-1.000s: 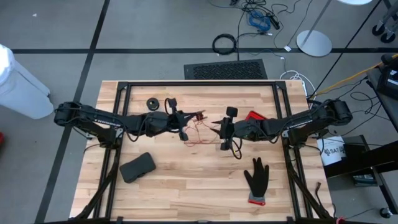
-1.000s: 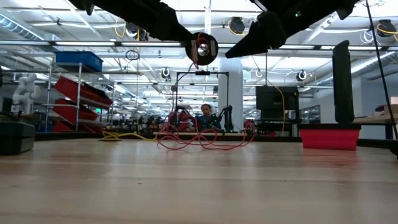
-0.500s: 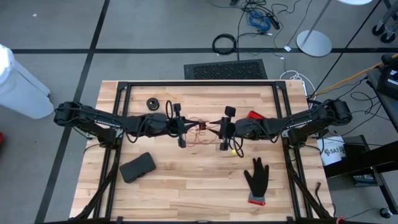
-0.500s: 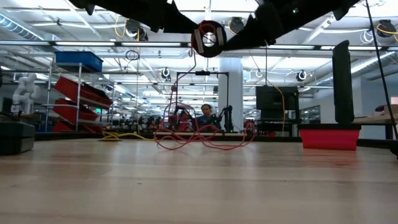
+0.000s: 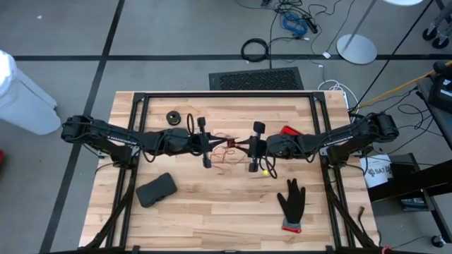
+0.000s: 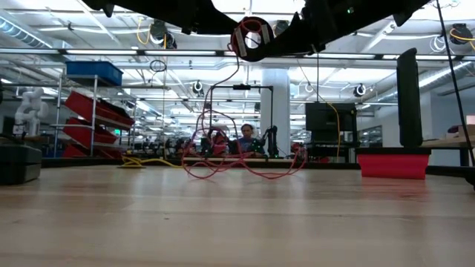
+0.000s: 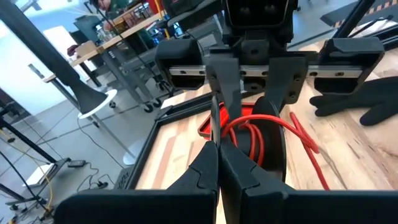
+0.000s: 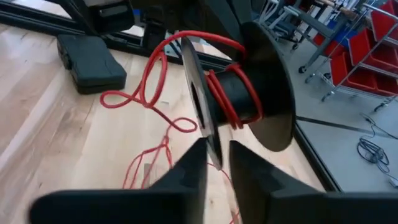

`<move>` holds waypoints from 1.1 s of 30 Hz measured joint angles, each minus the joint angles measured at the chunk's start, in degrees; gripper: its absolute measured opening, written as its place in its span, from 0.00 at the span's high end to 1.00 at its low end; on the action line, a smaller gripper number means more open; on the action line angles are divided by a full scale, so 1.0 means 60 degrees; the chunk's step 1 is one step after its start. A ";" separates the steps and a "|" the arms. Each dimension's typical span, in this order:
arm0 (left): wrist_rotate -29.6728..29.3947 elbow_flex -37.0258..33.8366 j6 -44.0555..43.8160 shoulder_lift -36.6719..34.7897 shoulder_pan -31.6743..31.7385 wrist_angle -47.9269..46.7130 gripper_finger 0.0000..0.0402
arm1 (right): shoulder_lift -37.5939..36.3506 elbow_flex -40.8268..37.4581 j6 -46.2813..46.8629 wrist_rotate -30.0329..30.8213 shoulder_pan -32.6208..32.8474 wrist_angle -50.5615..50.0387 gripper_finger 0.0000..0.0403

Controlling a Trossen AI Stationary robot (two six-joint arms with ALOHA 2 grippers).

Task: Coil cords
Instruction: Uncoil the red wire from the black spool

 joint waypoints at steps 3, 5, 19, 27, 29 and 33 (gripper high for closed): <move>0.0007 -0.0003 -0.0005 0.0007 0.0004 -0.0031 1.00 | 0.0004 0.0001 -0.0198 -0.0033 0.0004 -0.0025 0.98; 0.0007 0.0000 -0.0008 0.0007 0.0004 -0.0103 1.00 | 0.0004 0.0000 -0.0234 -0.0046 0.0004 -0.0051 0.99; -0.0085 0.0004 -0.1307 0.0022 -0.0004 -0.2984 0.79 | -0.0069 -0.0007 -0.1014 0.0157 -0.0310 -0.2474 1.00; -0.0320 0.0000 -0.1484 0.0022 0.0000 -0.1852 0.77 | -0.0069 -0.0007 -0.1314 0.0031 -0.0282 -0.2475 1.00; -0.0137 0.0000 -0.1483 0.0022 0.0005 -0.1396 0.77 | -0.0069 -0.0007 -0.1368 -0.0015 -0.0284 -0.2400 1.00; 0.0581 0.0000 -0.1484 0.0125 0.0011 -0.0727 0.77 | -0.0069 -0.0007 -0.1545 -0.0680 -0.0291 -0.2018 1.00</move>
